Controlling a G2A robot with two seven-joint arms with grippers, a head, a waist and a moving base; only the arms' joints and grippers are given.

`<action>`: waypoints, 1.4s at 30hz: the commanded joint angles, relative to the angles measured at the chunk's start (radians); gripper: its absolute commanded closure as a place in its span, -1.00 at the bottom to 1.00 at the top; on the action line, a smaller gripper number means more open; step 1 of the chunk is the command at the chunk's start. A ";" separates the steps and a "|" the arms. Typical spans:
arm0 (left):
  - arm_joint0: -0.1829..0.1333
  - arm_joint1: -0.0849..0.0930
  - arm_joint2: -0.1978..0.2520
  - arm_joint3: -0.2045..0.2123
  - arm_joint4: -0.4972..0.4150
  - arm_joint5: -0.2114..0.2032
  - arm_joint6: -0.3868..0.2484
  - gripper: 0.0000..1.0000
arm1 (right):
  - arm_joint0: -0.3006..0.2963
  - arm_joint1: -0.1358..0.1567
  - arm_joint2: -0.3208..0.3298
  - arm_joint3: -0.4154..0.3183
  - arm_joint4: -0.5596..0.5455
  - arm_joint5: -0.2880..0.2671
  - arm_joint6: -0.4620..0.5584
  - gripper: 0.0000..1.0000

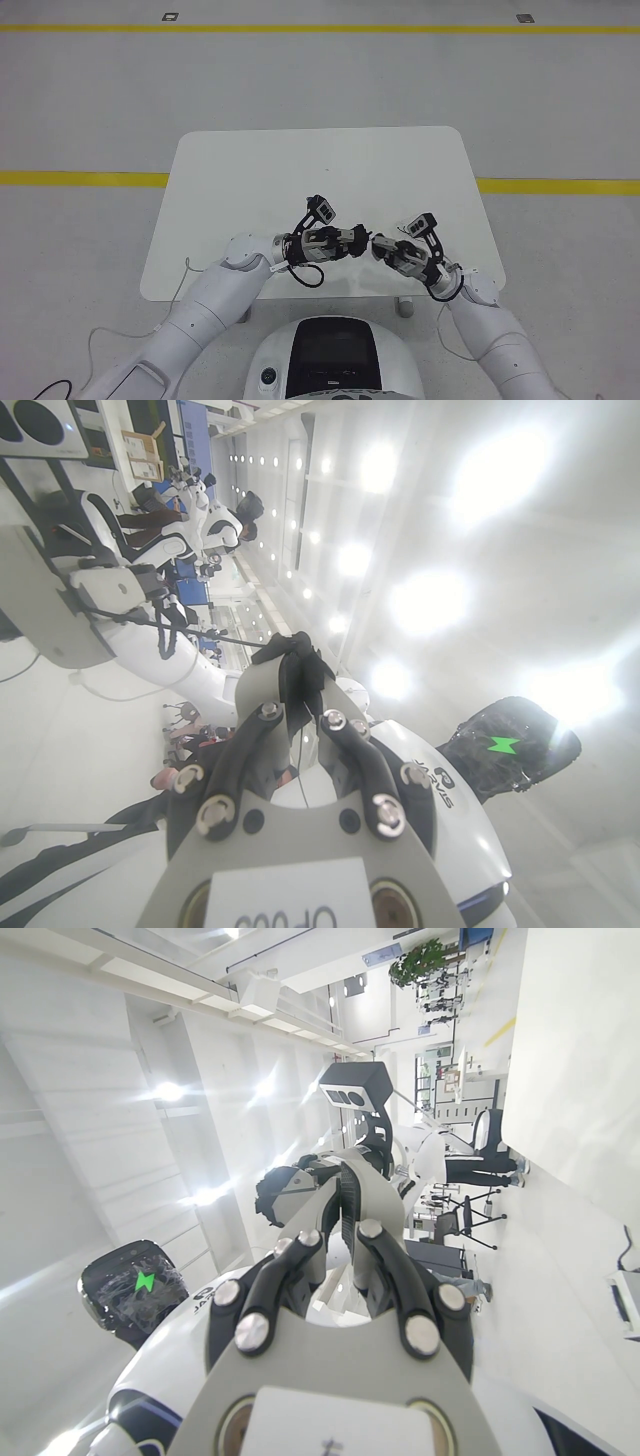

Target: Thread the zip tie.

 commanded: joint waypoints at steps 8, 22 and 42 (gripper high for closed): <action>0.000 0.000 0.000 0.000 0.000 0.000 0.000 1.00 | 0.002 0.009 0.021 0.001 -0.009 0.011 -0.025 -1.00; 0.000 0.000 0.000 0.000 0.000 0.000 0.000 1.00 | -0.094 0.051 0.209 -0.188 -0.041 -0.006 -0.057 -1.00; 0.000 0.000 0.000 0.000 0.000 0.000 0.000 1.00 | -0.161 0.067 0.310 -0.350 -0.050 -0.006 -0.108 -1.00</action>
